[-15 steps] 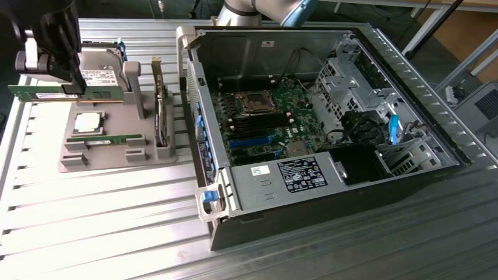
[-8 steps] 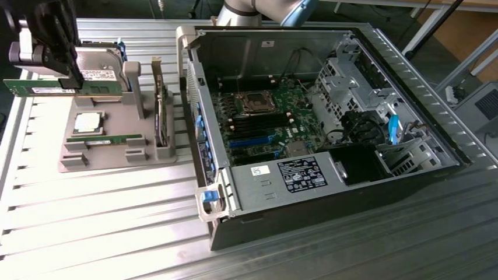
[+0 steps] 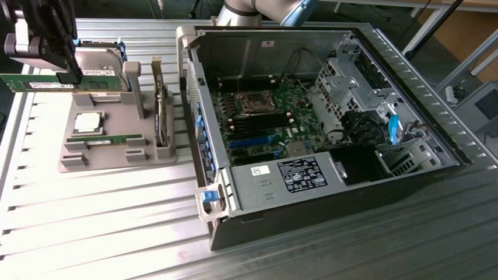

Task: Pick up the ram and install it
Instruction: 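Pick up the ram and move it above insertion slot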

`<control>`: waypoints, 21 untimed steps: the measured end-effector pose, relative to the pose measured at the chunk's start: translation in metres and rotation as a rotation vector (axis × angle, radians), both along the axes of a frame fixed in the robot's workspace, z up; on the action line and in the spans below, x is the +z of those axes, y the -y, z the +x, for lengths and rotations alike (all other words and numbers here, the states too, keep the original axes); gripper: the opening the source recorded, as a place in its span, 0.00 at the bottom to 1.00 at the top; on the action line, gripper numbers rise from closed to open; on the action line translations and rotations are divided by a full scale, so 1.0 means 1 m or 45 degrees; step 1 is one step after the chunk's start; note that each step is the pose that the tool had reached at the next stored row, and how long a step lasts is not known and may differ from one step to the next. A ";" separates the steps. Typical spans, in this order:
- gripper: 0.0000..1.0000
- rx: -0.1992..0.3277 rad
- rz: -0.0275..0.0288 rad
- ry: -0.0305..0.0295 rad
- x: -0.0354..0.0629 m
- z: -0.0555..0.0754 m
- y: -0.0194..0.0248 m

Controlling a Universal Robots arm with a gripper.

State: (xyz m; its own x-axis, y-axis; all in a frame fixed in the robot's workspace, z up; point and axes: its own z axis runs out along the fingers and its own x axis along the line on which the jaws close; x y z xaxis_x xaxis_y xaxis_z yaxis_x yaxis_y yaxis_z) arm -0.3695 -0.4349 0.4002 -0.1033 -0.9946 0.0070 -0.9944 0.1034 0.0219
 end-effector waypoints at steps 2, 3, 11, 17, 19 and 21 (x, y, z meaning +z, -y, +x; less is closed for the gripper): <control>0.11 0.000 0.0003 0.0001 -0.0001 0.004 0.0000; 0.11 0.000 0.0003 0.0003 -0.0002 0.006 0.0001; 0.11 0.000 -0.0018 0.0004 -0.0002 0.031 0.0001; 0.11 0.000 -0.0019 0.0003 -0.0002 0.040 0.0001; 0.11 0.000 -0.0018 0.0003 -0.0002 0.043 0.0000; 0.11 0.000 -0.0018 0.0004 -0.0002 0.046 0.0001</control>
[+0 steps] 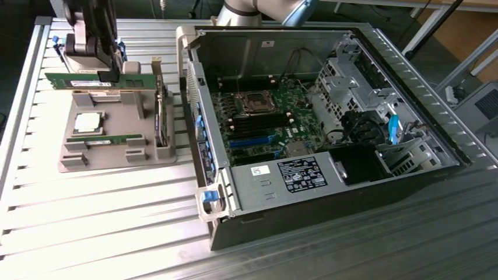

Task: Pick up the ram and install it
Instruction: 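Pick up the ram and move it above insertion slot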

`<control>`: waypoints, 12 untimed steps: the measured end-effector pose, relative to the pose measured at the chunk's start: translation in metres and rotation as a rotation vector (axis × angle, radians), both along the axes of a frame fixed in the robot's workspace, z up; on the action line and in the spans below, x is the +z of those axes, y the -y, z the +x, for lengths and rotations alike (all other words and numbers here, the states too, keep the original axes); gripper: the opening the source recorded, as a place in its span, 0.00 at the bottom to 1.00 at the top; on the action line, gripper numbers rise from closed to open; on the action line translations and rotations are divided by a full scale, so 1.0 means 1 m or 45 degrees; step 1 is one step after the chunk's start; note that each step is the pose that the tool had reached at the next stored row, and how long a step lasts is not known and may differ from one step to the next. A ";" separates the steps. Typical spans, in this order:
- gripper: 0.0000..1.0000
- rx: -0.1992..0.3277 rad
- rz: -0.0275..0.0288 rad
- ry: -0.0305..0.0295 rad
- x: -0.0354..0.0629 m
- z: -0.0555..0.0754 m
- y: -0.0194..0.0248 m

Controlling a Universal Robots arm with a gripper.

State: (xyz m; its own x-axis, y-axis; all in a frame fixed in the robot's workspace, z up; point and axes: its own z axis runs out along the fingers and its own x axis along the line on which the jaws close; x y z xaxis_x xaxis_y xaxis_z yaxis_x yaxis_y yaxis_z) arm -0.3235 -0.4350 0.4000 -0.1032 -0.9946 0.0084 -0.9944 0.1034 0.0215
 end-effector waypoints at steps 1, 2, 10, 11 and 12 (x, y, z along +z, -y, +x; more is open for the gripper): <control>0.11 0.000 0.0000 -0.0001 0.0000 0.001 0.0000; 0.11 0.000 0.0000 0.0000 0.0000 0.003 0.0000; 0.11 0.000 -0.0004 0.0000 0.0000 0.012 0.0000; 0.11 0.000 -0.0004 0.0000 0.0000 0.013 0.0000; 0.11 0.000 -0.0004 -0.0001 0.0000 0.014 0.0000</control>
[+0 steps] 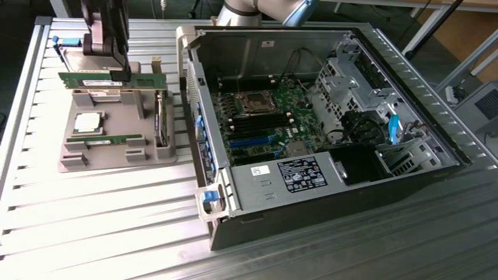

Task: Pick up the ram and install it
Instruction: 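Pick up the ram and move it above insertion slot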

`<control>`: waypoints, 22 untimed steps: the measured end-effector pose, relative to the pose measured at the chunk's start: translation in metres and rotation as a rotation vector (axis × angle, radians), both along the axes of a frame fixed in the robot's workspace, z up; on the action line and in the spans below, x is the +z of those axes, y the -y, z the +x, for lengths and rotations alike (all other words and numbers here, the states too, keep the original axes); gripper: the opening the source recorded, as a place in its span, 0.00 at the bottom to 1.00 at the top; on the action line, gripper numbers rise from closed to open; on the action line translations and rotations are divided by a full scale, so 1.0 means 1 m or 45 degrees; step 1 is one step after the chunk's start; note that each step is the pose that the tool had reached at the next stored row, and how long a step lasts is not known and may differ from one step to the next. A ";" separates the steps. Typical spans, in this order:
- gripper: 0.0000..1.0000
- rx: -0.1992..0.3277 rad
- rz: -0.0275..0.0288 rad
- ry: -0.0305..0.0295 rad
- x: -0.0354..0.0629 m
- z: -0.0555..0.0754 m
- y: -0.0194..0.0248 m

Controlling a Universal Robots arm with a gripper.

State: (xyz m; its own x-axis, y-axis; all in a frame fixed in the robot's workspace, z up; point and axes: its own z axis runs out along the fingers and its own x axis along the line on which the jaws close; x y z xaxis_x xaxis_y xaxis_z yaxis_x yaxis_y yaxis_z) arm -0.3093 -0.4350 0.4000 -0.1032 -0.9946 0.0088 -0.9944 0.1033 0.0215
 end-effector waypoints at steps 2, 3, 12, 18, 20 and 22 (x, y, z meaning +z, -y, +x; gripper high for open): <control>0.11 0.000 0.0001 0.0001 -0.0001 0.002 0.0000; 0.11 0.000 0.0000 0.0000 0.0000 0.003 0.0000; 0.11 0.000 -0.0028 0.0001 -0.0001 0.009 0.0000; 0.11 0.000 -0.0046 0.0000 0.0000 0.017 0.0000; 0.11 0.000 -0.0052 0.0000 0.0000 0.019 0.0000; 0.11 0.000 -0.0054 0.0001 0.0000 0.020 0.0000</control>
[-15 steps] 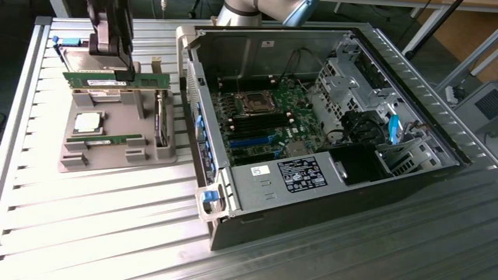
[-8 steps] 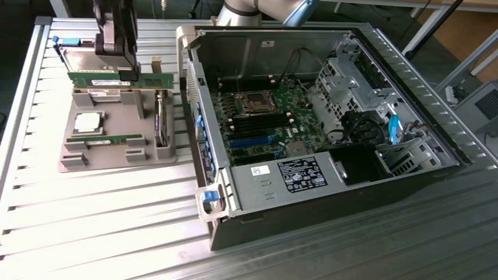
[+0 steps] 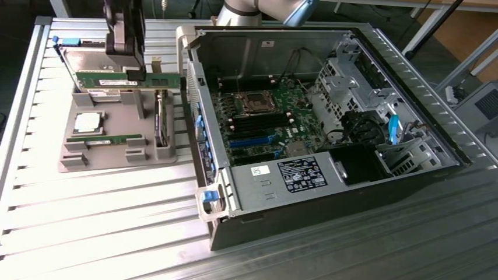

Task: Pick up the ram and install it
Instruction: 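Pick up the ram and move it above insertion slot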

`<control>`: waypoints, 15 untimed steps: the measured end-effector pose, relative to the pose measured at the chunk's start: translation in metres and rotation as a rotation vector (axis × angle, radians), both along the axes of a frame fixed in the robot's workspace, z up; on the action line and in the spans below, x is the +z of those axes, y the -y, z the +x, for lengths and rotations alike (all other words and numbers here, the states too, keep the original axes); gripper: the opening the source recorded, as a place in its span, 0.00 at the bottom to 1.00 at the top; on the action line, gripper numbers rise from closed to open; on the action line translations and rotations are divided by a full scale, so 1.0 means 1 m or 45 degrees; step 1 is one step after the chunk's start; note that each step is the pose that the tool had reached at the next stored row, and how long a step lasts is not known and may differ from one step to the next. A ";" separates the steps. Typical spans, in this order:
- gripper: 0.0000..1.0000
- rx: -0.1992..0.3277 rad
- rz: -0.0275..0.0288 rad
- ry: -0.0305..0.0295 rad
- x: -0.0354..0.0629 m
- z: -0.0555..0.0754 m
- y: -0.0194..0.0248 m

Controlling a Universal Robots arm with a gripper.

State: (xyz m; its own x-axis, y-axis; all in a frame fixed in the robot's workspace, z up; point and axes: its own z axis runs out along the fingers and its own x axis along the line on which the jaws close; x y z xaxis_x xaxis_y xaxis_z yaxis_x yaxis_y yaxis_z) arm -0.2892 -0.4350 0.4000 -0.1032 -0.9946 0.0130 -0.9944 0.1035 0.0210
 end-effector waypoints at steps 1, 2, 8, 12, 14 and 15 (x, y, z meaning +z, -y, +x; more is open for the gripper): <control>0.11 0.000 -0.0003 0.0000 0.0000 0.001 0.0000; 0.11 0.000 -0.0006 0.0000 0.0000 0.003 0.0000; 0.11 0.000 -0.0020 -0.0001 0.0000 0.010 0.0000; 0.11 0.000 -0.0030 0.0000 0.0000 0.016 0.0000; 0.11 0.000 -0.0033 0.0000 0.0000 0.019 0.0000; 0.11 0.000 -0.0034 0.0000 0.0000 0.020 0.0000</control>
State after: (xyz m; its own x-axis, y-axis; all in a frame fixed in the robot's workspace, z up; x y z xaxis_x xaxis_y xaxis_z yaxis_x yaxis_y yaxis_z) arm -0.2687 -0.4350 0.3999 -0.1032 -0.9945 0.0156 -0.9944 0.1035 0.0207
